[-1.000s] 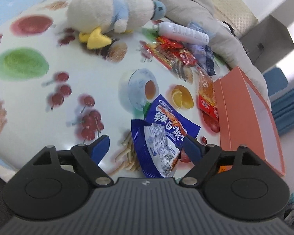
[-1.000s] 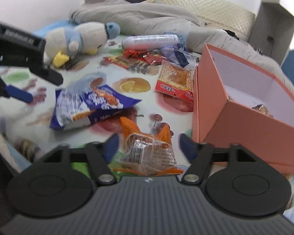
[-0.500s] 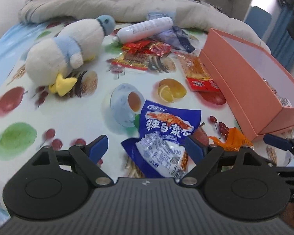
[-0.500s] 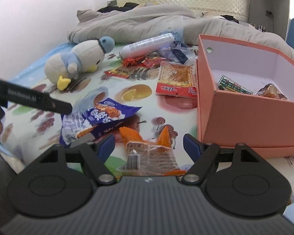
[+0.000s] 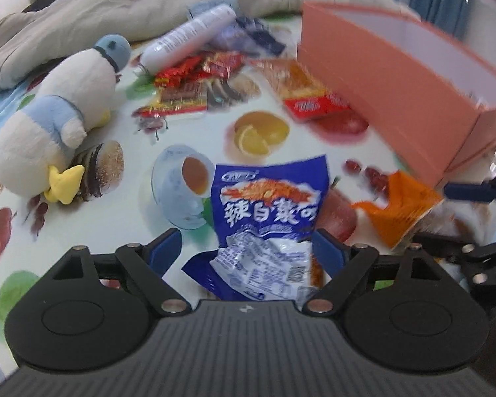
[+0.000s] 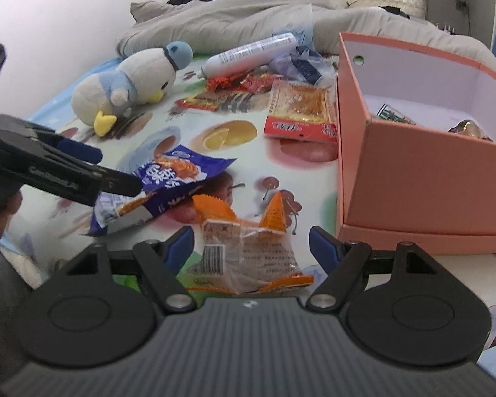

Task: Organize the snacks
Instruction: 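Lift blue bag with left tool while right tool lifts bread packet, then carry blue bag with left tool toward pink box while right tool holds bread packet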

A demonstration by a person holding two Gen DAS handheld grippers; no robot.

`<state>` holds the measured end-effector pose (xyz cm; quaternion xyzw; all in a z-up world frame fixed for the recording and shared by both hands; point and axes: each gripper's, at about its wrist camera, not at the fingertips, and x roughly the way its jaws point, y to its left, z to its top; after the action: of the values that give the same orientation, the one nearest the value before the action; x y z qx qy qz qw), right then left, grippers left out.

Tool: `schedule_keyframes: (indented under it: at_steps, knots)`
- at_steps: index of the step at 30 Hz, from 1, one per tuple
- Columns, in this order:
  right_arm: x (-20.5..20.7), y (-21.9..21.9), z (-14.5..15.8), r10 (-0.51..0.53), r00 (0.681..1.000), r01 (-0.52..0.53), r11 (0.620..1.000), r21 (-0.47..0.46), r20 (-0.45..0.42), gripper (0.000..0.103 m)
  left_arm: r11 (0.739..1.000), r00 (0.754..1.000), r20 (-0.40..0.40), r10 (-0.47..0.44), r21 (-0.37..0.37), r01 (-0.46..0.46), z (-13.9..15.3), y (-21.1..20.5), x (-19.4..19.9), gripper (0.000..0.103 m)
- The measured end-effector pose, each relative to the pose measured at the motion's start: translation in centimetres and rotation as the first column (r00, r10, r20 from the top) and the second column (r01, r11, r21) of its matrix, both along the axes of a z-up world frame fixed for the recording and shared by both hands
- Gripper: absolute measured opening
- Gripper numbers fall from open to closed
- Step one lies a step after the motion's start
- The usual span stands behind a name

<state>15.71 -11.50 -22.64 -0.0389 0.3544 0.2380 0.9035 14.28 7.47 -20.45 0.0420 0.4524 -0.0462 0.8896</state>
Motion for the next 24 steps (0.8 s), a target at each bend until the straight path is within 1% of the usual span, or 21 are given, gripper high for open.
schedule_keyframes:
  at_steps: [1,2,4,6,12,13,14,17,19,21,22,24]
  knots:
    - [0.1,0.0,-0.1,0.006,1.0,-0.006,1.0,-0.004,-0.001,0.078,1.0,1.0,-0.02,-0.009,0.004,0.009,-0.4,0.0,0.3,0.093]
    - [0.1,0.1,-0.1,0.002,1.0,-0.002,1.0,-0.011,0.0,0.078,1.0,0.999,-0.039,-0.025,-0.013,0.024,-0.6,0.1,0.6,0.094]
    - [0.3,0.0,-0.1,-0.002,1.0,0.002,1.0,-0.011,-0.004,0.078,0.999,0.998,-0.049,-0.029,-0.02,0.028,-0.9,0.1,0.9,0.095]
    - [0.6,0.0,-0.3,-0.001,1.0,0.001,1.0,0.0,-0.02,0.078,0.999,0.998,-0.056,-0.037,-0.007,0.036,-1.2,0.0,1.0,0.097]
    - [1.1,-0.1,-1.0,-0.011,0.998,0.012,1.0,0.022,-0.068,0.077,0.998,0.995,-0.092,-0.022,-0.056,0.017,-2.0,-0.3,1.4,0.097]
    - [1.2,-0.2,-1.1,-0.01,0.997,0.011,1.0,0.026,-0.071,0.076,0.998,0.995,-0.094,-0.018,-0.066,0.012,-2.2,-0.4,1.5,0.097]
    - [1.2,-0.2,-1.1,-0.009,0.997,0.012,0.999,0.029,-0.076,0.072,0.997,0.995,-0.096,-0.013,-0.071,0.006,-2.3,-0.5,1.6,0.097]
    - [1.2,-0.2,-1.1,-0.011,0.996,0.014,0.999,0.031,-0.088,0.07,0.997,0.994,-0.112,0.004,-0.08,-0.013,-2.7,-0.9,1.8,0.097]
    - [1.1,0.0,-1.1,-0.01,0.996,0.012,1.0,0.022,-0.087,0.069,0.997,0.994,-0.109,0.007,-0.078,-0.015,-2.8,-1.3,1.6,0.093]
    - [1.0,0.0,-1.1,-0.014,0.996,0.015,1.0,0.012,-0.087,0.067,0.995,0.994,-0.104,0.022,-0.095,-0.032,-2.8,-1.4,1.4,0.085]
    - [1.0,0.0,-1.0,-0.016,0.996,0.017,1.0,0.014,-0.087,0.066,0.995,0.995,-0.096,0.03,-0.097,-0.04,-2.7,-1.5,1.2,0.082]
    - [1.0,-0.1,-0.9,-0.027,0.996,0.028,1.0,0.012,-0.086,0.065,0.992,0.995,-0.09,0.048,-0.109,-0.057,-2.5,-1.5,0.9,0.071]
